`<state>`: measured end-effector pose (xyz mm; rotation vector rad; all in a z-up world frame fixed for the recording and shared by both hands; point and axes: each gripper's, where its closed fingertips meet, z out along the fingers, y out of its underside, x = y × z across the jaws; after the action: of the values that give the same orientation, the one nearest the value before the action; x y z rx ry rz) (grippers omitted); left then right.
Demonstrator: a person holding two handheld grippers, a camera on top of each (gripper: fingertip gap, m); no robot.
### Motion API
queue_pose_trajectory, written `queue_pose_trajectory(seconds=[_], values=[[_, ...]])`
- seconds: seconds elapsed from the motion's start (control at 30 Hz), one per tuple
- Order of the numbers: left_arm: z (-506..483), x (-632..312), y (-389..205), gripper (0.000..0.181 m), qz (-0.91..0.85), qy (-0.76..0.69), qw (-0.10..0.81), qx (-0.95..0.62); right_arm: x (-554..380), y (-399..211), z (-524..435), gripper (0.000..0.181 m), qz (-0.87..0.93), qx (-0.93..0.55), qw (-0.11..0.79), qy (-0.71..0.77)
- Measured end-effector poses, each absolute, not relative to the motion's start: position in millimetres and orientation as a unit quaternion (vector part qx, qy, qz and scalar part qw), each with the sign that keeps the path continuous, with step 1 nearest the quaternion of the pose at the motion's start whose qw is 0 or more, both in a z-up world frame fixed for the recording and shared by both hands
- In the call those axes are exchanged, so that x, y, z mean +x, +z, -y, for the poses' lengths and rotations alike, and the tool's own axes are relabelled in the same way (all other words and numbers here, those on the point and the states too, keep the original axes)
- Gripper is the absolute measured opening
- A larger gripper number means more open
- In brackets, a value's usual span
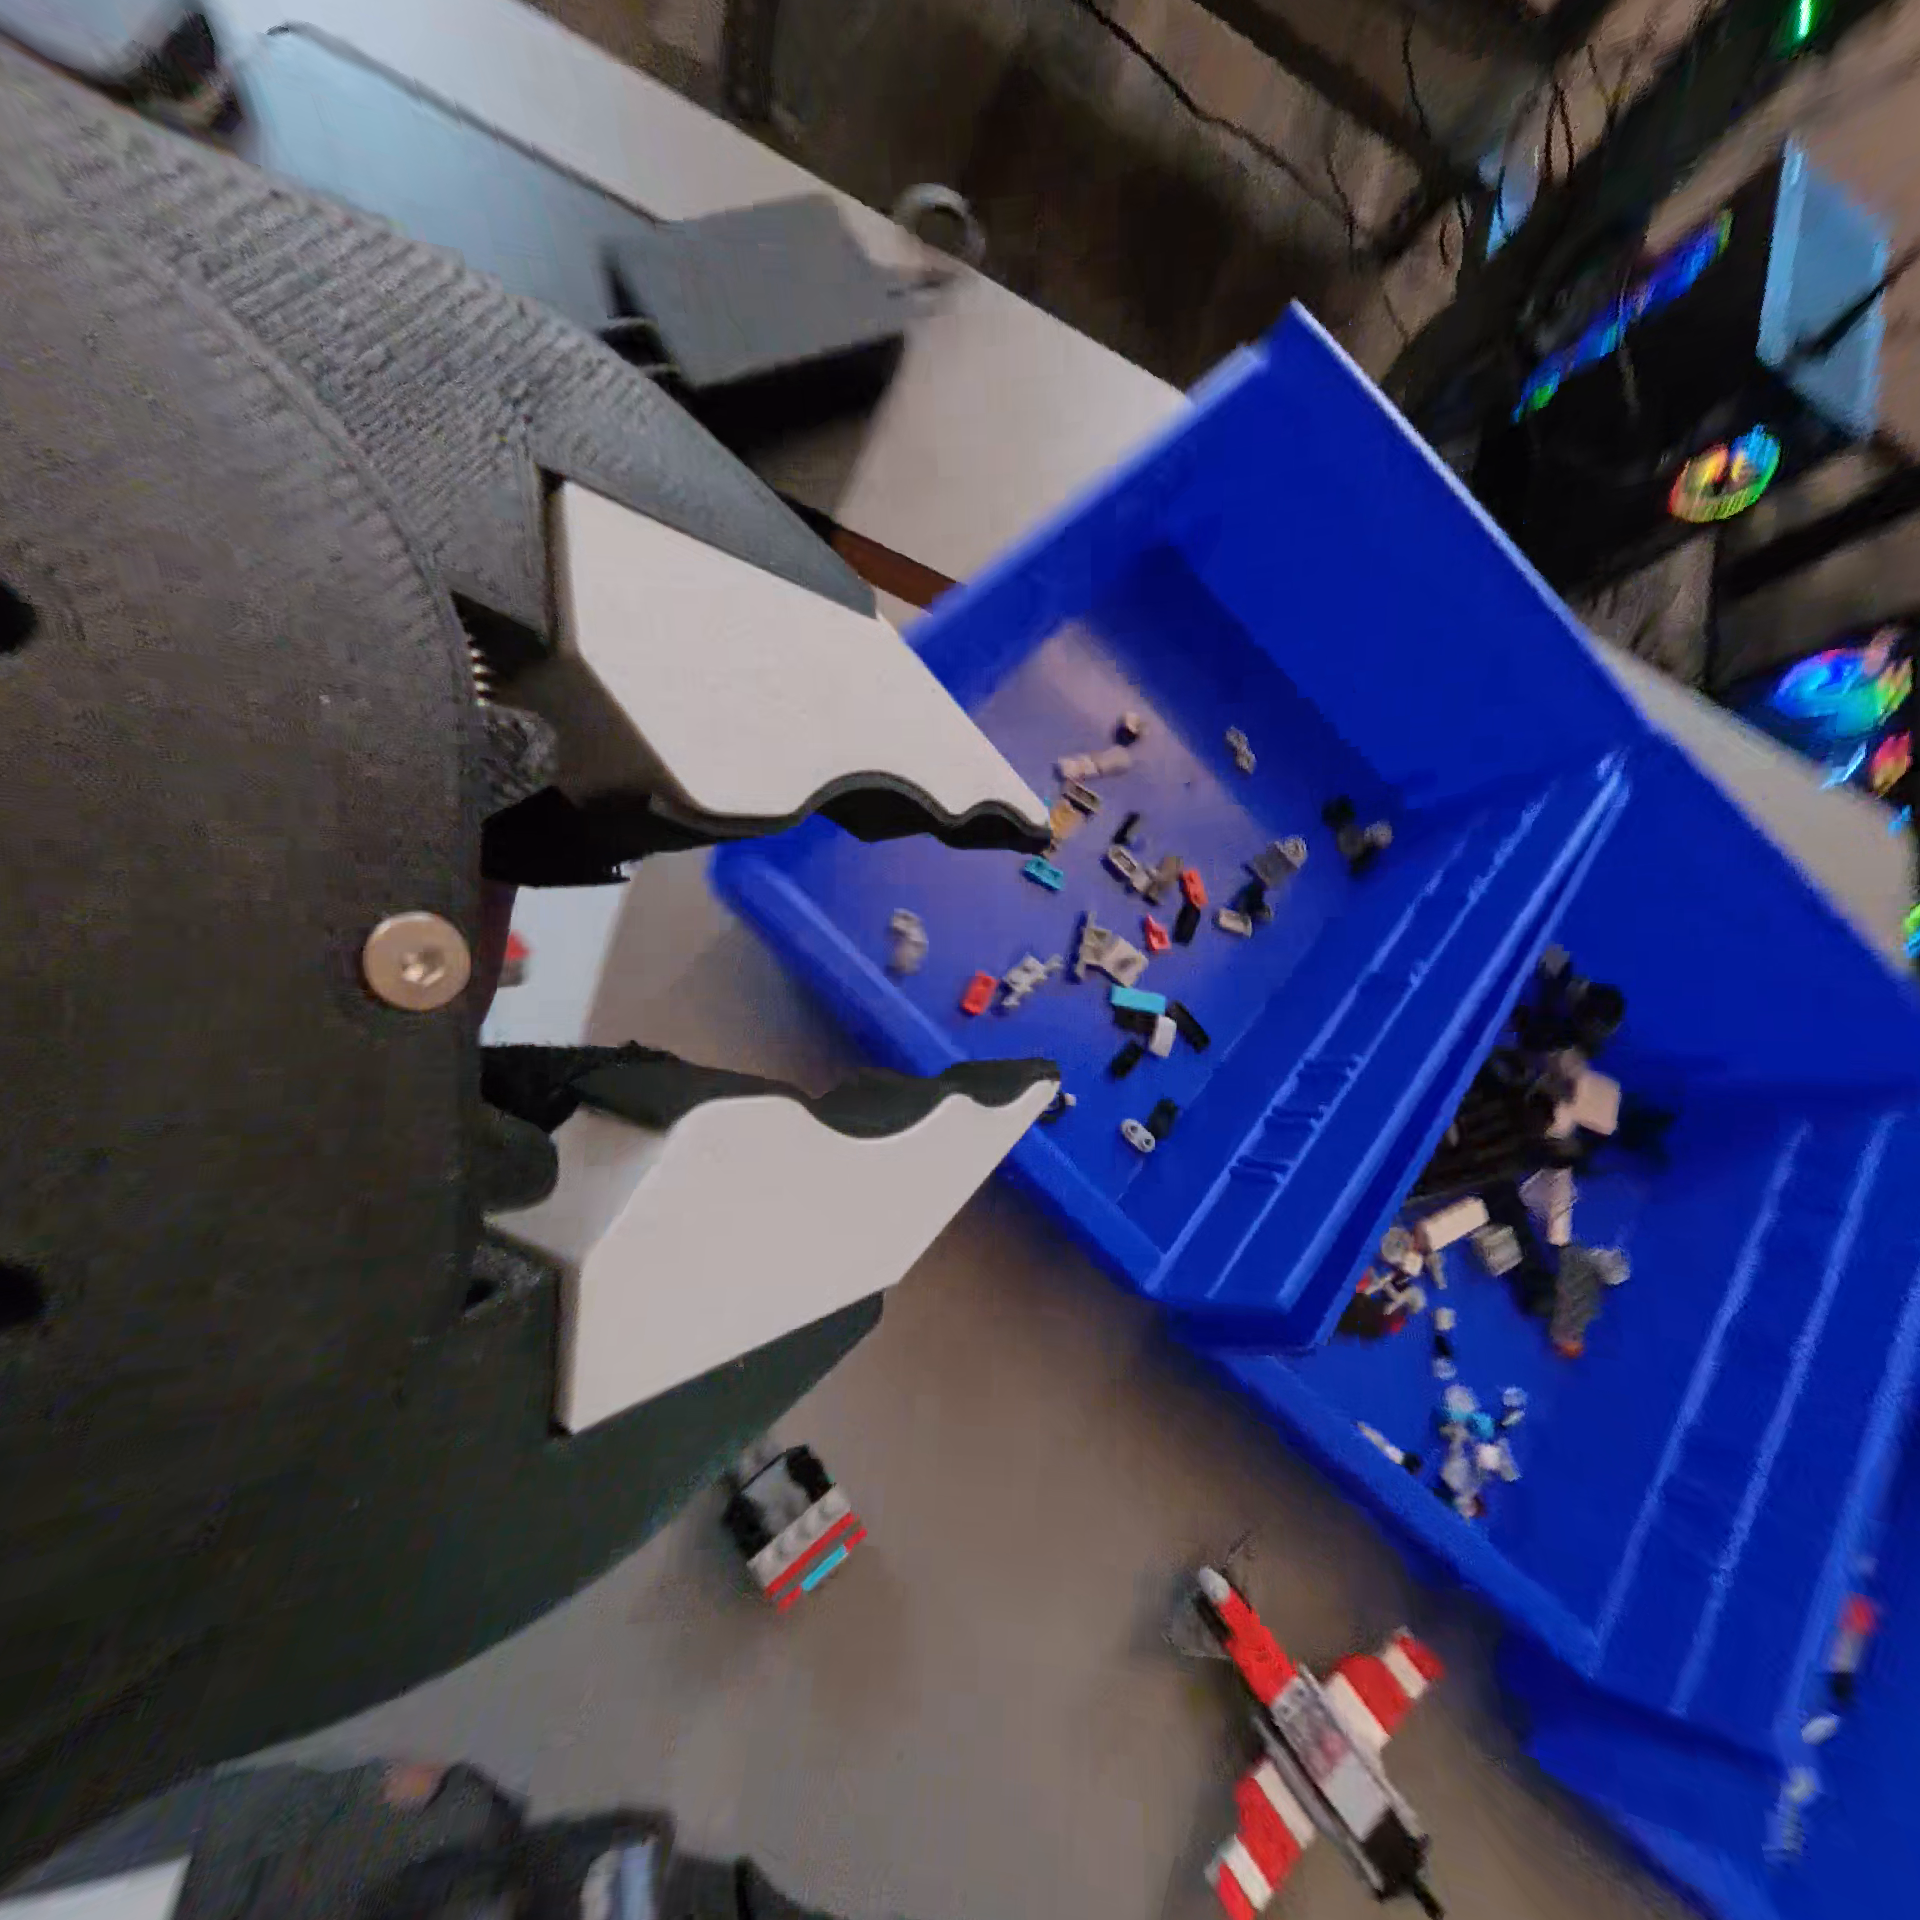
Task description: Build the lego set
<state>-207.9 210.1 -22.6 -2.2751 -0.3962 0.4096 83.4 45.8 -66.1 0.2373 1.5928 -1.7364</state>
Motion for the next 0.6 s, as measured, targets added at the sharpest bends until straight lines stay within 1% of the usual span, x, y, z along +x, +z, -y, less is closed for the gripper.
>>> queue_pose_trajectory(seconds=[0.13,0.33,0.47,0.5,0.6], values=[[-266,-250,-57,0.039,0.102,0.142,0.315,-0.933,84,-66,-46,0.041,-0.623,0.092,0.379,-0.678],[-307,-298,-116,0.038,0.16,0.07,0.24,-0.955,83,-66,-46,0.041,-0.621,0.094,0.384,-0.677],[-287,-300,-147,0.036,0.223,0.024,0.141,-0.964,83,-66,-47,0.041,-0.619,0.095,0.388,-0.676],[-280,-293,-149,0.031,0.21,0.013,0.123,-0.97,83,-66,-47,0.041,-0.618,0.095,0.39,-0.676],[-245,-290,-150,0.021,0.112,0.068,0.036,-0.991,82,-66,-46,0.041,-0.619,0.096,0.391,-0.674]])
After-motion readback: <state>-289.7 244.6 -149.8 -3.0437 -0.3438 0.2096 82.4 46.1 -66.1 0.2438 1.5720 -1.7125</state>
